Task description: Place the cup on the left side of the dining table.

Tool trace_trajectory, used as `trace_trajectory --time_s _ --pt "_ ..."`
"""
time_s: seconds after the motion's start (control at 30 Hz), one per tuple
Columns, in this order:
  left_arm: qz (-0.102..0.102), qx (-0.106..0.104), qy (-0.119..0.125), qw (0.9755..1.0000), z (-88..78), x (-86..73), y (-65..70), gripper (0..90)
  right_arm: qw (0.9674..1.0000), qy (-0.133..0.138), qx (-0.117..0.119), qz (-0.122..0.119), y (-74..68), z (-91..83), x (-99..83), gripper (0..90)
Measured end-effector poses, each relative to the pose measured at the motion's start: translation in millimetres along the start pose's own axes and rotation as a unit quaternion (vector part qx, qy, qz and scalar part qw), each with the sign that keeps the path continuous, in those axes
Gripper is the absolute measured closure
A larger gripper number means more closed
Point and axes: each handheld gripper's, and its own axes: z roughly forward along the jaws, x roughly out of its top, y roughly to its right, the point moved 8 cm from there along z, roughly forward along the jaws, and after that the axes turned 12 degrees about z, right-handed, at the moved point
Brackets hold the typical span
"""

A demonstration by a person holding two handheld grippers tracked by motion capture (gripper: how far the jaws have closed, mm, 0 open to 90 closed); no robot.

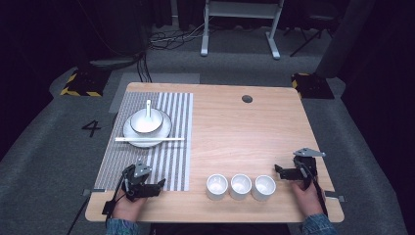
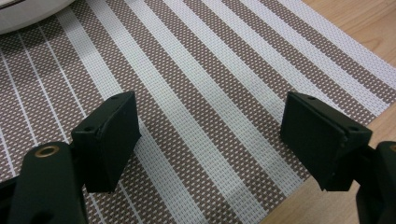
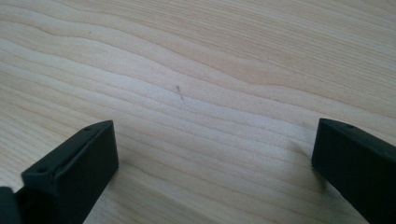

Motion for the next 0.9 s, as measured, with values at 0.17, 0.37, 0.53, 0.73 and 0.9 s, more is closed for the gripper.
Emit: trace_trajectory --time_s 0.17,0.37,0.53,0.73,0.9 --pt "0.000 0.000 0.000 1.0000 0.0 0.0 0.0 20.0 1.0000 0.000 0.000 0.000 0.0 0.0 0.0 0.5" --pt "-0.001 0.002 0.000 1.0000 0.0 0.0 0.1 20.0 1.0000 0.000 0.000 0.000 0.0 0.0 0.0 0.4" --pt "-0.001 -0.001 0.000 1.0000 0.0 0.1 -0.3 20.0 1.0000 0.000 0.000 0.000 0.0 0.0 0.0 0.5" --pt "0.000 0.003 0.002 1.0000 -0.1 0.5 -0.6 20.4 1.0000 0.000 0.000 0.000 -0.1 0.1 0.1 0.5" --pt "-0.008 0.011 0.015 0.9998 -6.0 5.7 -2.7 21.4 1.0000 -0.001 0.000 0.000 -0.1 0.1 0.1 0.4"
